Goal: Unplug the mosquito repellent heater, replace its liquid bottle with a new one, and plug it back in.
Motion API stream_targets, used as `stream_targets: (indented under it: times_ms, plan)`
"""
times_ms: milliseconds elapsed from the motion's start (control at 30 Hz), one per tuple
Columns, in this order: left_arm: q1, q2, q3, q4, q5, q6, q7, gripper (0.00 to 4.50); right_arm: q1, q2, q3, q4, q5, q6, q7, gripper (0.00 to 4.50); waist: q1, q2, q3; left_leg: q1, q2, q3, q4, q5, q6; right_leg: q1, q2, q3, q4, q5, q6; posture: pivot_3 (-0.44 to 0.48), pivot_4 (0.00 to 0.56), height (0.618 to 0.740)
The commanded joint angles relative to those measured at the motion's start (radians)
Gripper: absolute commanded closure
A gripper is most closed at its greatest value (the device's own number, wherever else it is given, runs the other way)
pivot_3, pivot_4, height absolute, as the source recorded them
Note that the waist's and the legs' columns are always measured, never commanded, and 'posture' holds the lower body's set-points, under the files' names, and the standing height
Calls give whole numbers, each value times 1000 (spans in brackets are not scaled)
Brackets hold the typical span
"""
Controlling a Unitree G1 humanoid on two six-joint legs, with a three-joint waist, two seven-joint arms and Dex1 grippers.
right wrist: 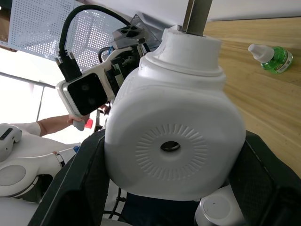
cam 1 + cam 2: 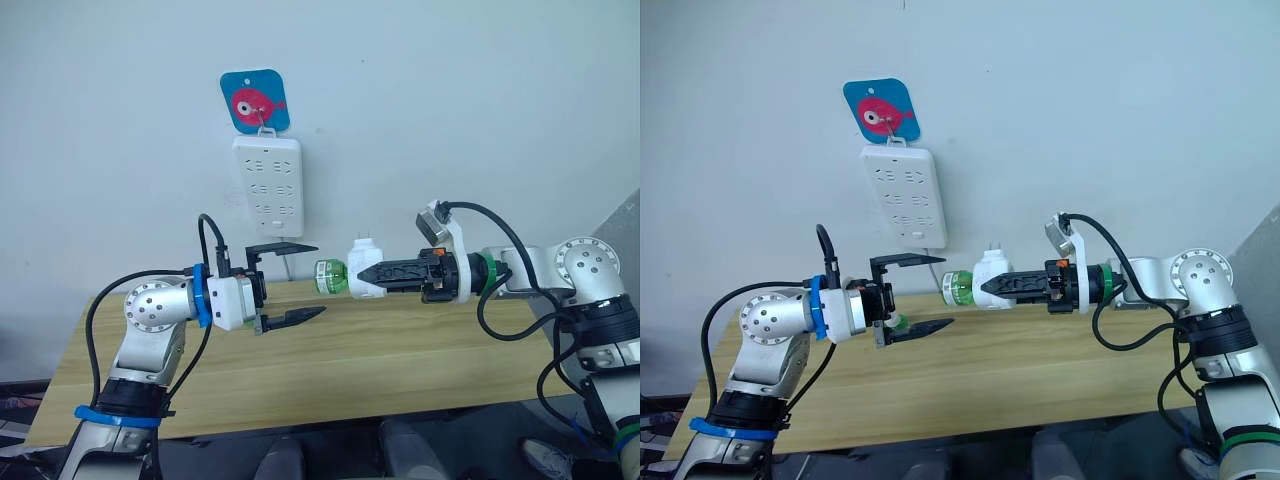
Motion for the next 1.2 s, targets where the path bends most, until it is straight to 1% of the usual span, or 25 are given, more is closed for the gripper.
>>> stream_targets:
  times_ms: [33, 200, 467, 500, 533, 700, 833, 900, 1000, 1033, 1100, 1133, 1200]
  plan:
    - [-46, -24, -16, 45, 49, -105, 38, 0, -13, 10, -50, -26, 26, 2, 3, 1410, 0, 0, 0, 0, 0, 0, 0, 0, 0, 0, 0, 0, 0, 0, 0, -100, 105, 740]
    - [-92, -45, -38, 95, 92, -179, 89, 0, -13, 17, -61, -31, 26, 8, -3, 1410, 0, 0, 0, 0, 0, 0, 0, 0, 0, 0, 0, 0, 0, 0, 0, -105, 102, 740]
    - [-109, -34, -54, 85, 79, -209, 127, 0, -15, 14, -64, -33, 26, 13, -3, 1410, -4, 0, 0, 0, 0, -1, 0, 0, 0, 0, 0, 0, 1, 0, 0, -104, 97, 740]
    - [-110, -32, -58, 79, 76, -208, 129, 408, -16, 14, -64, -32, 26, 13, -4, 1410, -4, 0, 0, 0, 0, -1, 0, 0, 0, 0, 0, 0, 1, 0, 0, -104, 97, 740]
    - [-110, -31, -64, 74, 73, -205, 129, 596, -17, 14, -64, -32, 26, 13, -4, 1410, -4, 0, 0, 0, 0, -1, 0, 0, 0, 0, 0, 0, 1, 0, 0, -104, 97, 740]
    - [-103, -26, -81, 70, 77, -206, 140, 2220, -18, 15, -66, -32, 26, 14, -3, 1410, -4, 0, 0, 0, 0, -1, 0, 0, 0, 0, 0, 0, 1, 0, 0, -104, 94, 740]
    - [-112, -27, -87, 55, 69, -192, 147, 2249, -19, 10, -69, -33, 26, 17, -2, 1410, -4, 0, 0, 0, 0, -1, 0, 0, 0, 0, 0, 0, 1, 0, 0, -108, 91, 740]
    - [-111, -14, -93, 40, 49, -173, 131, 2249, -18, 5, -70, -34, 26, 18, -2, 1410, -4, 0, 0, 0, 0, -1, 0, 0, 0, 0, 0, 0, 1, 0, 0, -110, 88, 740]
    - [-82, 44, -125, -49, -52, 17, 62, 2249, -20, -5, -70, -34, 26, 19, -2, 1410, -10, 0, 0, 0, 0, -1, 0, 0, 0, 0, 0, 0, 1, 0, 0, -112, 89, 740]
    - [-71, 80, -136, -97, -94, 144, 45, 2249, -21, -11, -68, -37, 26, 20, 0, 1410, -12, 0, 0, 0, 0, -1, 0, 0, 0, 0, 0, 0, 1, 0, 0, -112, 89, 740]
    - [-60, 168, -146, -206, -204, 489, 57, 2249, -24, -22, -66, -43, 26, 23, 6, 1410, -23, 0, 0, 0, 0, -1, 0, 0, 0, 0, 0, 0, 1, 0, 0, -112, 89, 740]
    - [-68, 210, -145, -252, -290, 685, 85, 2249, -29, -33, -63, -50, 26, 26, 10, 1410, -24, 0, 0, 0, 0, -1, 0, 0, 0, 0, 0, 0, 1, -1, 1, -104, 93, 740]
    - [-108, 285, -145, -305, -454, 1016, 113, 2249, -37, -41, -59, -51, 26, 28, 20, 1411, -26, 1, 2, 0, 0, -2, 0, 0, 0, 0, 0, -1, 1, -2, 4, -97, 100, 740]
